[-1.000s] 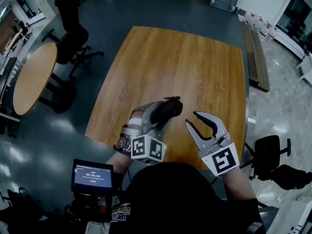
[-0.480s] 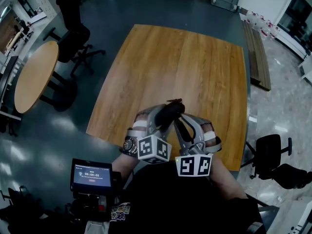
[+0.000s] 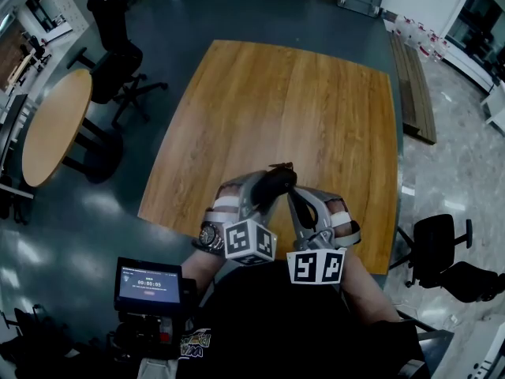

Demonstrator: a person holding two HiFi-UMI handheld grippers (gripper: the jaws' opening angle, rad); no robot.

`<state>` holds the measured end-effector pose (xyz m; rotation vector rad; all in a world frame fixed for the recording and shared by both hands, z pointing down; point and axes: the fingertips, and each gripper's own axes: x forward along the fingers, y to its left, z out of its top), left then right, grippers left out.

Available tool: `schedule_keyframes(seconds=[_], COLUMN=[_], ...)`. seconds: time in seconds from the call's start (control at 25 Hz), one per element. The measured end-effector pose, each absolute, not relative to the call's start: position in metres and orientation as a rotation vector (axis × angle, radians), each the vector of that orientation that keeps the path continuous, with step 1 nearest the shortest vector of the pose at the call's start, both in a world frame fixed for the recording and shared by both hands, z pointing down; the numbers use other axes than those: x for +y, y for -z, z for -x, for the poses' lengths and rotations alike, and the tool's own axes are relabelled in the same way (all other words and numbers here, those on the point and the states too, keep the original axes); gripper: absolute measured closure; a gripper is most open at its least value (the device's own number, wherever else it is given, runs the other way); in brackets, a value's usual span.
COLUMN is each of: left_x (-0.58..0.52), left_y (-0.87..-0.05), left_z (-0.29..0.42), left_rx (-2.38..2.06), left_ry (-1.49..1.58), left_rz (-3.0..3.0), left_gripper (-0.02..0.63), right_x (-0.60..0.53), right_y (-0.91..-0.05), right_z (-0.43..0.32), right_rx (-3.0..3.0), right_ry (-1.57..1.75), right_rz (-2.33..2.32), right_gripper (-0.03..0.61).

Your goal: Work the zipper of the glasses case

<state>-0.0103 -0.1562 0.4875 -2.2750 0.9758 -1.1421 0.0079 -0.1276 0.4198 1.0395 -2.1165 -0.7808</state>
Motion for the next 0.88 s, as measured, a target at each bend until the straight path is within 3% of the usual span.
schedule_keyframes(seconds=[0.28,0.56,0.88], left_x=[-0.151,-0.15,-0.13], left_y=[-0.492,-0.478,-0.451], left_z=[0.001,0.008,0.019], left_rx=[0.924,0.923,0.753], left_ry=[1.14,1.0,0.686], left_rz=[2.293,2.212,2.165], left_gripper=[0.347,0.354,0.357], right_x=[-0.126,-0.123,-0.122], right_y=[-0.421,-0.411,-0.393], right_z=[-0.006,-0.008,-0.02], right_rx=[-2.115,-2.318,-2.803], right_ry=[0.811,0.554,-0.202], right_rz=[-0.976,-0.968,-0.851], right_gripper=[0.545,0.568,0.568])
